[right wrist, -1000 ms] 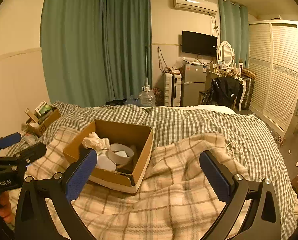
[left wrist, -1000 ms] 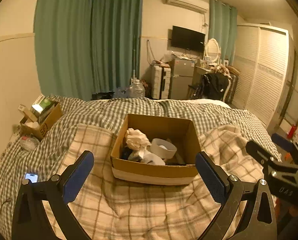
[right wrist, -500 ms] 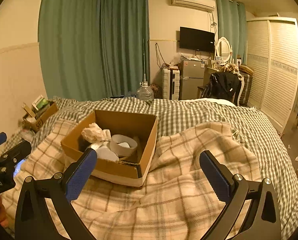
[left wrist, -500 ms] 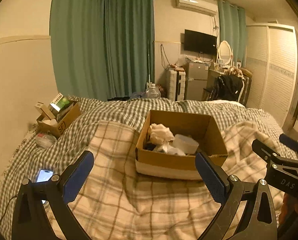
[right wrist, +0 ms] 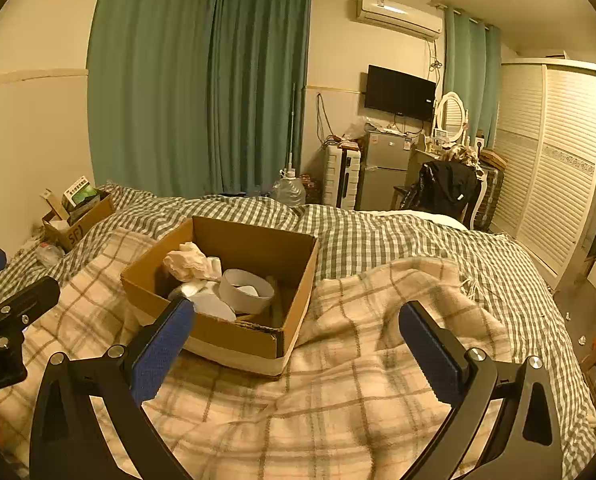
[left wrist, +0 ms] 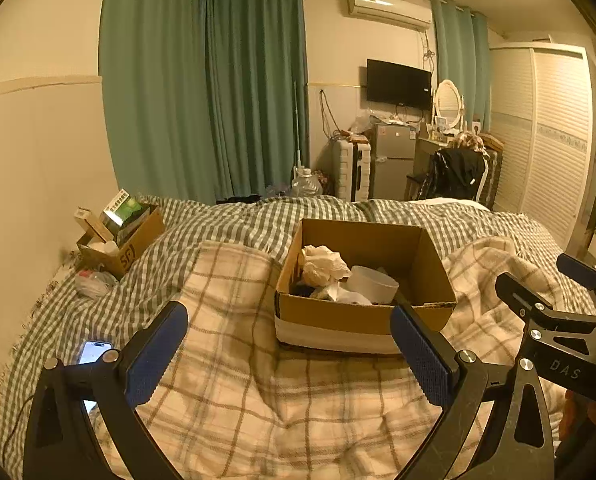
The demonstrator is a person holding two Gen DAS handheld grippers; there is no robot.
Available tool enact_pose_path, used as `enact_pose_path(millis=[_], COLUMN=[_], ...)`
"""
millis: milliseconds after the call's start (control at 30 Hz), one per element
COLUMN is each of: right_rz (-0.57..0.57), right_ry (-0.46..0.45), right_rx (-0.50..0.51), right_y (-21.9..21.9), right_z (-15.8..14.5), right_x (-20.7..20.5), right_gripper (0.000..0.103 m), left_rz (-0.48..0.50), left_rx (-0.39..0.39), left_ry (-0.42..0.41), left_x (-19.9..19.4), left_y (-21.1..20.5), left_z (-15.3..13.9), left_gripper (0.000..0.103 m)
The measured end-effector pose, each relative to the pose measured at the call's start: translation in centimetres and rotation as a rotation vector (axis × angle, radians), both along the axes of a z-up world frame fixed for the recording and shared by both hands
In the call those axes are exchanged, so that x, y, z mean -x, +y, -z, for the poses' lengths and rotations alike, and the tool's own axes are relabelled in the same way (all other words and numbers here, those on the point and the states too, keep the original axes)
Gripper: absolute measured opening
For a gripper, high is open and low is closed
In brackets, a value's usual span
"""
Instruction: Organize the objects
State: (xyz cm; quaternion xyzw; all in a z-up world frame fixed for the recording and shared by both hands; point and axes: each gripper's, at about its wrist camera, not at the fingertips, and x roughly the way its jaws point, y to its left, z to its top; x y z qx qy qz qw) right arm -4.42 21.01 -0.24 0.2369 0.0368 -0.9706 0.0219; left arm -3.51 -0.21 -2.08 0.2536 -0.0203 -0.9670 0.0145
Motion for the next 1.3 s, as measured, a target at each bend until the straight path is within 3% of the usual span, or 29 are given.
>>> enact_pose_path(millis=[1300], right_rz=[0.002], right_ry=[-0.001], right_rx=[0.016], right_y=[0.17], right_z=[-0.06], right_x=[0.06], right_gripper=[0.103], left_rz=[0.034], left_rx=[-0.002], left_ry=[-0.008], left_x=[0.23], left_y=[0.47], left_z=[0.65], left_gripper=[0.103])
